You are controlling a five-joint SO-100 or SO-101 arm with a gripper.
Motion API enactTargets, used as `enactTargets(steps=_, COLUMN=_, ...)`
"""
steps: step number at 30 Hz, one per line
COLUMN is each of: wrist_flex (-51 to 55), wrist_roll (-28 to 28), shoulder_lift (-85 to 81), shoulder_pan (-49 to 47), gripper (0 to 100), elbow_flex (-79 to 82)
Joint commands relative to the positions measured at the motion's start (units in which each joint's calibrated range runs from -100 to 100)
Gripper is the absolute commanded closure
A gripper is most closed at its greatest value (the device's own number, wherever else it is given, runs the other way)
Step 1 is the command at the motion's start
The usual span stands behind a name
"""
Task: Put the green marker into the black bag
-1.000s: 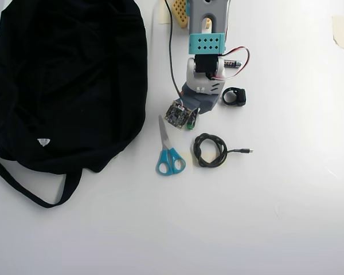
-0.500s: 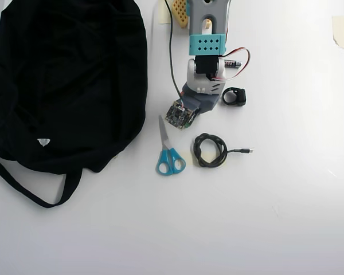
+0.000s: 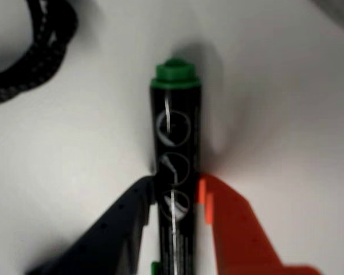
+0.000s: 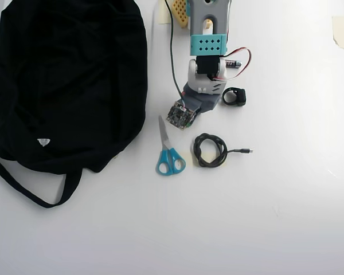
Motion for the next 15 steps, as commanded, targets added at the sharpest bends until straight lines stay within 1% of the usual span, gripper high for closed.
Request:
enactTargets(steps=1, wrist_flex=4.5, wrist_roll=0.3, shoulder_lift=-0.6, shoulder_pan=-0.8, gripper=98, elbow_flex=-3.1)
enactTargets(steps=11, wrist_flex=20.8, wrist_roll=5.4, shoulder_lift=-1.1, shoulder_pan=-0.9, gripper=98, elbow_flex=-17.1)
enactTargets(steps=15, wrist_flex=23.0, wrist_roll=8.4, shoulder_lift=-6.7, shoulder_pan=-0.6, gripper=98, elbow_flex=-20.2)
